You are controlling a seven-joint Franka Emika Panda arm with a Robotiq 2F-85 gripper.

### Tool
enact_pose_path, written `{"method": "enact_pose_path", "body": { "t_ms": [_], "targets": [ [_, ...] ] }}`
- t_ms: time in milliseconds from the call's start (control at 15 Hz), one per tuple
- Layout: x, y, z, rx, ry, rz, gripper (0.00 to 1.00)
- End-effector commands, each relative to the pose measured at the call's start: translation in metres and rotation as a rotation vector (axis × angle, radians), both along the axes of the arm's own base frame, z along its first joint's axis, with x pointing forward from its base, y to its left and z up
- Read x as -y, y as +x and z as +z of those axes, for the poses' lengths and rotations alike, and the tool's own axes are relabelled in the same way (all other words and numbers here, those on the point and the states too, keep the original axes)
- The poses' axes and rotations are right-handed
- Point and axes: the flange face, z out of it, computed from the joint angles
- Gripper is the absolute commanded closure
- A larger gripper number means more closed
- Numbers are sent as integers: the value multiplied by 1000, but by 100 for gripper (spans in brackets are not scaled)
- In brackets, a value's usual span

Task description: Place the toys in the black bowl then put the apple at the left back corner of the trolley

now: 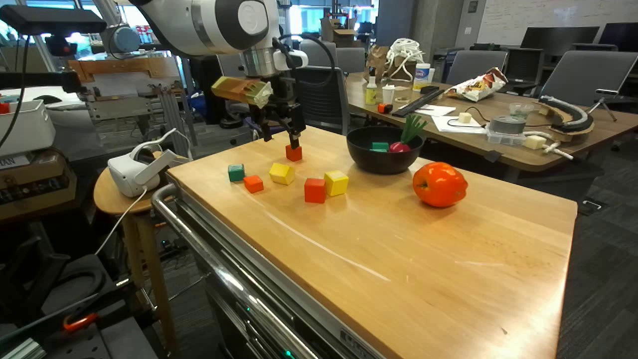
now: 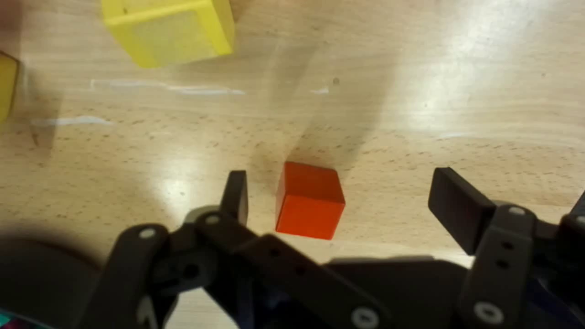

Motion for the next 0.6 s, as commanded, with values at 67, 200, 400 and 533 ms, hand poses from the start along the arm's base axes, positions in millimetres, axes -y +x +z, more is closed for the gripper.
{"method": "enact_pose_path", "body": {
  "t_ms": [67, 200, 400, 533],
  "targets": [
    [7, 28, -9, -5, -9, 20, 0],
    [11, 36, -17, -31, 8, 23, 0],
    [16, 44, -22, -51, 30, 17, 34],
    [18, 50, -22, -51, 49, 10, 42]
  ]
}}
